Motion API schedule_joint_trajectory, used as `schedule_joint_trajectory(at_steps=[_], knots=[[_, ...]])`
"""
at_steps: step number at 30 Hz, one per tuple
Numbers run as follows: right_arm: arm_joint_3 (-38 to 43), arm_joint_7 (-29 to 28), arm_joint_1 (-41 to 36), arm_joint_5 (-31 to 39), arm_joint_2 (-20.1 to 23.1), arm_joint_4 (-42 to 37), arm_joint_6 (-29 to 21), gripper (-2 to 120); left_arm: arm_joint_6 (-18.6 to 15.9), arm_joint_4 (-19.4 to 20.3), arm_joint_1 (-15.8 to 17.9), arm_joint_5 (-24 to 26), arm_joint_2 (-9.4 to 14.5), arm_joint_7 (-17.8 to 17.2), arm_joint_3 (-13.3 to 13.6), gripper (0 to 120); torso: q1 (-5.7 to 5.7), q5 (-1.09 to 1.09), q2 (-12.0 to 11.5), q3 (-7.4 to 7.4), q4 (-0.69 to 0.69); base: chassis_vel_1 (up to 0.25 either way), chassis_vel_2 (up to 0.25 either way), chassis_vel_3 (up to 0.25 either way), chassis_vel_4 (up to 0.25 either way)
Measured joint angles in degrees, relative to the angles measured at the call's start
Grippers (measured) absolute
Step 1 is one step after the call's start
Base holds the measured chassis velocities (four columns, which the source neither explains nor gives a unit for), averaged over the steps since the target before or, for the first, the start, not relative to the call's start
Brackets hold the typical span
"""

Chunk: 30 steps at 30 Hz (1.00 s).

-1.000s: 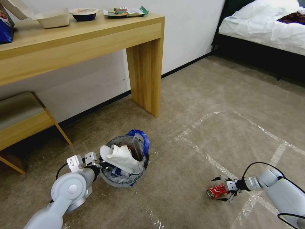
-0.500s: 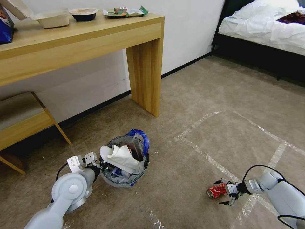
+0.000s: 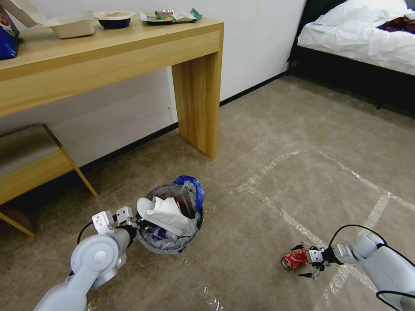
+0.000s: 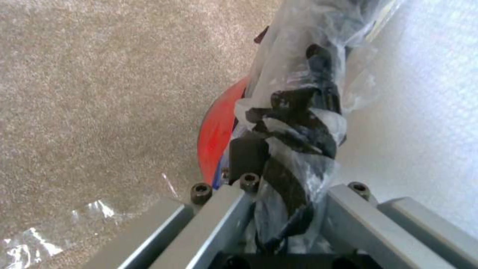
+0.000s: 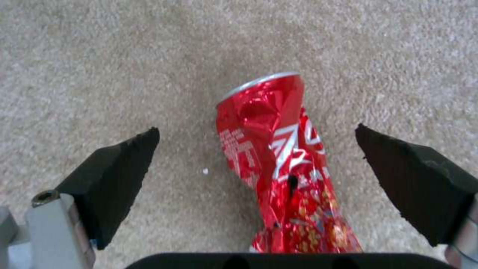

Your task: Pick up the trash bin and place the garbage on the floor into it.

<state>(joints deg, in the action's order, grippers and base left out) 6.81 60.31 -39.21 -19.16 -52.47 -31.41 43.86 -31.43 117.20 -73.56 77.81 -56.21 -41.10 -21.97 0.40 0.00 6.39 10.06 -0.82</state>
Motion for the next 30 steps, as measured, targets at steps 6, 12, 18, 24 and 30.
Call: schedule_joint_trajectory(at_steps=[6,12,18,24,30], knots=[[-0.22,-1.33,-0.06,-0.8,-0.91,0.52,-0.84,100,0.01,0.24,-0.48,-0.04,0.05,0.0,-0.07,0,0.0,0.0,0.0,0.0,0.0,0.0,0.0,0.0,0.0],[-0.2,-2.35,0.22,-1.1,-1.58,1.84,-1.45,100,0.04,0.6,-0.87,-0.06,0.3,0.04,-0.3,0,0.0,0.0,0.0,0.0,0.0,0.0,0.0,0.0,0.0],[-0.05,-2.98,0.38,-1.65,-1.92,3.05,-1.86,100,0.08,0.74,-0.85,0.0,0.68,0.08,-0.41,0,0.0,0.0,0.0,0.0,0.0,0.0,0.0,0.0,0.0],[0.01,-3.48,0.33,-1.98,-2.06,3.86,-2.18,100,0.09,0.63,-0.76,-0.01,0.55,0.11,-0.37,0,0.0,0.0,0.0,0.0,0.0,0.0,0.0,0.0,0.0],[0.0,-4.56,0.58,-2.5,-2.07,4.72,-2.3,100,0.1,0.44,-0.61,-0.01,0.56,0.21,-0.37,0,0.0,0.0,0.0,0.0,-0.01,0.0,0.0,0.0,0.0]])
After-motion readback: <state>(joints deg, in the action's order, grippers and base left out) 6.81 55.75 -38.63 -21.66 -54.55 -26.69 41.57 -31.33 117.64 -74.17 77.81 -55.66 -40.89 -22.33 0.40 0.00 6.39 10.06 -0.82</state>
